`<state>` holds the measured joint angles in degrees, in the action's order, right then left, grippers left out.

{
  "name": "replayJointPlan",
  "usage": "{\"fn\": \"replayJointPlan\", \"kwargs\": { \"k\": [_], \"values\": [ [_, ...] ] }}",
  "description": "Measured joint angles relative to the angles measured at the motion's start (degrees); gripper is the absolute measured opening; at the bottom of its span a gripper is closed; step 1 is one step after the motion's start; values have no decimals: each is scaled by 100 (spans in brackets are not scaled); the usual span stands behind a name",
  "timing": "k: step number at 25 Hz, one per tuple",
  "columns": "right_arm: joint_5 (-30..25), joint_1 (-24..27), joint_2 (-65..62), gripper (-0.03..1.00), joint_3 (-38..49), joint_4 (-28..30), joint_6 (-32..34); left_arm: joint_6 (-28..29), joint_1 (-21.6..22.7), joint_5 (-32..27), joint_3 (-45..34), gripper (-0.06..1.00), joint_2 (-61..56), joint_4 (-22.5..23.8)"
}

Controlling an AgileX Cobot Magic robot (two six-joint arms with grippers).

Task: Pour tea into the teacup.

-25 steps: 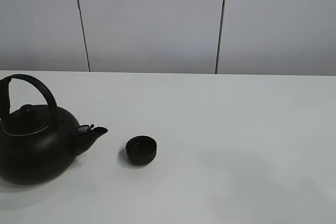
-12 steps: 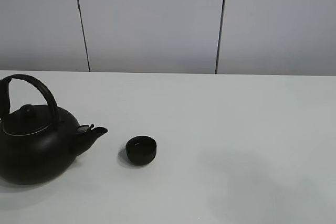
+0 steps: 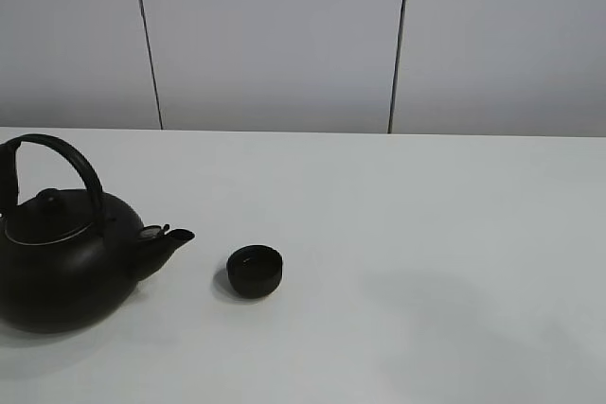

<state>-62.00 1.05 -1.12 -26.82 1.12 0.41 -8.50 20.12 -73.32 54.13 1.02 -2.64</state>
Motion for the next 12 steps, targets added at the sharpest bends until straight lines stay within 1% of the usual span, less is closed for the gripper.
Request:
{"fn": "replayJointPlan", "kwargs": {
  "k": [3,5,8,12],
  "values": [
    [0,0,0,45,0,0,0,7,-7,-36,-792,28,-212,-211],
    [6,0,0,45,0,0,0,-3,-130,22,-1264,28,-200,-466],
    [6,0,0,45,0,0,0,-168,-460,224,-1866,28,-200,-687],
    [6,0,0,45,0,0,0,-286,-908,340,-2371,28,-200,-699]
  ]
}}
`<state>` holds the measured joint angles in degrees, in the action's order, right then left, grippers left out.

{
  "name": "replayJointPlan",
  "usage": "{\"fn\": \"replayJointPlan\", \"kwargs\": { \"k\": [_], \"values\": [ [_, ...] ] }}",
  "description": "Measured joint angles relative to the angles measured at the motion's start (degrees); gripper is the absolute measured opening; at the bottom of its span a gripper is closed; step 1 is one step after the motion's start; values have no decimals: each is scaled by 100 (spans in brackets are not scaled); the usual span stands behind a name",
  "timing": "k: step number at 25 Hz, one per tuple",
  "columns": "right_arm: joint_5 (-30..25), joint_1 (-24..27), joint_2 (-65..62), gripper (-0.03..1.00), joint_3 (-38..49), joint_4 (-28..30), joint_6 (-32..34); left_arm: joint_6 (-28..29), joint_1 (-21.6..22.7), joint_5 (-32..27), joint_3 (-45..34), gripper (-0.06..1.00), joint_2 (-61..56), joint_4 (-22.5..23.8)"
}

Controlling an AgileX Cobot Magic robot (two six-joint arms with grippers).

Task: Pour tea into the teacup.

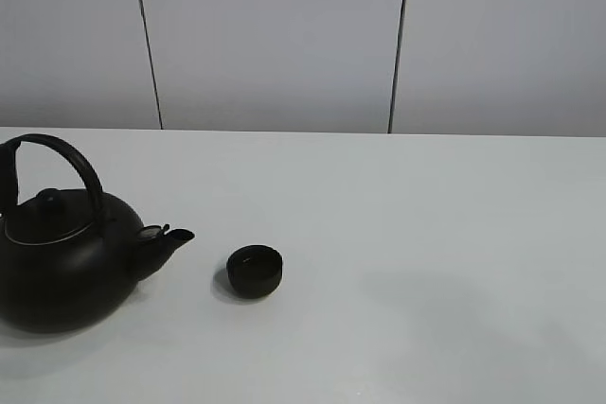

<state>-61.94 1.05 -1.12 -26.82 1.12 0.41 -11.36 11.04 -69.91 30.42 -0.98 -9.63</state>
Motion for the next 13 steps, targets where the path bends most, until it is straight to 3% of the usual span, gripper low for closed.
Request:
{"fn": "replayJointPlan", "kwargs": {
  "k": [6,13],
  "values": [
    [0,0,0,45,0,0,0,-213,-609,246,-160,28,0,113],
    [4,0,0,45,0,0,0,98,-673,433,-253,28,0,294]
  ]
}}
